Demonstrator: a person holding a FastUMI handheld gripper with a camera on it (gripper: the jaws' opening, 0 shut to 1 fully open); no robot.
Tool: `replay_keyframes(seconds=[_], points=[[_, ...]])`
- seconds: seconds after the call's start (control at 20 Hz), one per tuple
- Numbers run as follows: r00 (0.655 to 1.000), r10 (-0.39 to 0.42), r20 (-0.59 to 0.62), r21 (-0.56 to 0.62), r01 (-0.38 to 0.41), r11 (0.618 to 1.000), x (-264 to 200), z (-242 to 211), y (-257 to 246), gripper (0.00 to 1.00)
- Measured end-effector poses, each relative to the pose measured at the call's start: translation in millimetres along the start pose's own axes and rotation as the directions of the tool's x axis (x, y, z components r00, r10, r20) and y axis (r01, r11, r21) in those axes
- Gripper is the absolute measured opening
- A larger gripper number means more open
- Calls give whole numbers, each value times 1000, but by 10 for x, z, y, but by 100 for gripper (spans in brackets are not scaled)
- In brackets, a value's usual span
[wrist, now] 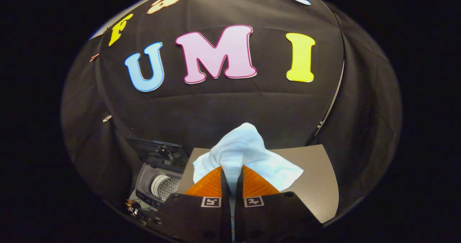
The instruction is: Put the clothes into the washing machine and then close the washing machine lid.
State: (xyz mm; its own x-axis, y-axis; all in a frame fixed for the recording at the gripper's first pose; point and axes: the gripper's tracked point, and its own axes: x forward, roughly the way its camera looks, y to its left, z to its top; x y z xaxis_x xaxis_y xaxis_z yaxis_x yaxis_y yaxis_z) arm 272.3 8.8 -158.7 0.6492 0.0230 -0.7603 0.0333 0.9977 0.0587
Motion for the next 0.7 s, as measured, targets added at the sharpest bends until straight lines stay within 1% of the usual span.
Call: replay_keyframes(seconds=[0.1, 0.2, 0.35, 0.5, 0.7], points=[[999, 47, 25, -4, -47, 999, -119, 90, 310, 8], [994, 101, 38, -32, -100, 994, -192, 147, 677, 8], [986, 162, 45, -71, -158, 985, -251, 166, 1168, 8], [976, 216, 28, -71, -214, 974, -192, 106, 1604, 8], [961, 277, -24, -84, -278, 957, -38, -76, 2136, 8]])
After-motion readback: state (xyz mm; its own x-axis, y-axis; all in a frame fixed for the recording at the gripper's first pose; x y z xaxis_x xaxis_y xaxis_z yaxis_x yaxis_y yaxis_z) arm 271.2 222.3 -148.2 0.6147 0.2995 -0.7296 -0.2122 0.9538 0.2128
